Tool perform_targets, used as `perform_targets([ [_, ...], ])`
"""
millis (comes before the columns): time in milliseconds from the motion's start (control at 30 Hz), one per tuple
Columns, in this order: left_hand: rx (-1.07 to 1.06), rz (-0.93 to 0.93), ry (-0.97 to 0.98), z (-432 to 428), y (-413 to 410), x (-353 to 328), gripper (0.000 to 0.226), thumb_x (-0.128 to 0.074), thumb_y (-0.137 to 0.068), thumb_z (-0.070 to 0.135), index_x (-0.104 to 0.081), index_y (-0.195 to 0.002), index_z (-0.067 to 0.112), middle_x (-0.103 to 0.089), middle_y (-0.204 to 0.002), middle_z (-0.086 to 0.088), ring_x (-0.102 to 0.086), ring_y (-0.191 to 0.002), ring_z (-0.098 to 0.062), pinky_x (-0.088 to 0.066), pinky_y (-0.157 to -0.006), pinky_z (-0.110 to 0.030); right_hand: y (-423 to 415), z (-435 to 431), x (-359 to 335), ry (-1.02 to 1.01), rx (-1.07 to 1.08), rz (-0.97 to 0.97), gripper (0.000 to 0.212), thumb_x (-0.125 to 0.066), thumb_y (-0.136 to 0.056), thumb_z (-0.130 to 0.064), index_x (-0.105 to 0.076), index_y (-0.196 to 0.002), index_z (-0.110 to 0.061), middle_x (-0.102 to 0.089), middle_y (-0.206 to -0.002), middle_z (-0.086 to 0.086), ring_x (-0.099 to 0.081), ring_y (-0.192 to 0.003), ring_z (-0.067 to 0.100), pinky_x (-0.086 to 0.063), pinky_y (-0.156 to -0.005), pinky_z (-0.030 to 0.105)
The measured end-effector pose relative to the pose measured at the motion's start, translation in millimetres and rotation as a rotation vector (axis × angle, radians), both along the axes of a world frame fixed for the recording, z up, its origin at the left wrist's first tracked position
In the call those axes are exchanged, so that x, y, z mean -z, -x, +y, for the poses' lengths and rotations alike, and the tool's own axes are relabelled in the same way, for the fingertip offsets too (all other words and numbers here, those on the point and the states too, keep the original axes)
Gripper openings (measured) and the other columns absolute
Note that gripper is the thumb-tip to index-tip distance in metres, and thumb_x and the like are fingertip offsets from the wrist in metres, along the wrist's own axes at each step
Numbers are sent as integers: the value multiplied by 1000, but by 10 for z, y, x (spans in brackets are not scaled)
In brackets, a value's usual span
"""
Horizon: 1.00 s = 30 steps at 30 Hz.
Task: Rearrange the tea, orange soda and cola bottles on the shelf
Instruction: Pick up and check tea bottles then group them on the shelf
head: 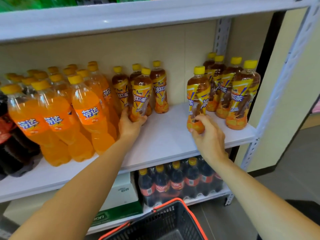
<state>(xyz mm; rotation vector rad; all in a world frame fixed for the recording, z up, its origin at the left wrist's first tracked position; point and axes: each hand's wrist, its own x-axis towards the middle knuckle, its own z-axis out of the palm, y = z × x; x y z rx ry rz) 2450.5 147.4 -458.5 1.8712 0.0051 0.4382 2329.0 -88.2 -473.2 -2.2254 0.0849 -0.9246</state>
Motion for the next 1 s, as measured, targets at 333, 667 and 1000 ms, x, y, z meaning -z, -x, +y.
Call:
perform_targets([
  [333, -46, -19, -413, 111, -86, -11, 44, -80, -87, 34, -70, -123, 11, -61, -123, -18, -59, -113, -37, -42, -91, -34, -432, -296, -49, 392, -23, 477, 53, -59, -96, -52, -46, -147, -46, -2, -171, 11, -44, -138, 41, -47, -103, 48],
  [667, 192, 34, -188, 114, -22, 79, 41, -87, -80, 30, -72, -116, 15, -73, -109, 0, -67, -98, -18, -53, -85, -26, -1251, -481, -204, 464, 13, 661, 61, -47, -99, -60, -28, -156, -49, 10, -170, 12, -26, -150, 43, -36, -115, 49],
  [1000, 335, 61, -142, 79, -22, 80, 63, -86, -81, 22, -53, -134, 11, -65, -123, 1, -62, -105, -8, -47, -76, -4, -1730, -514, -278, 612, 103, 770, 63, -39, -102, -59, -14, -158, -48, 0, -168, 22, -25, -146, 49, -32, -117, 50],
])
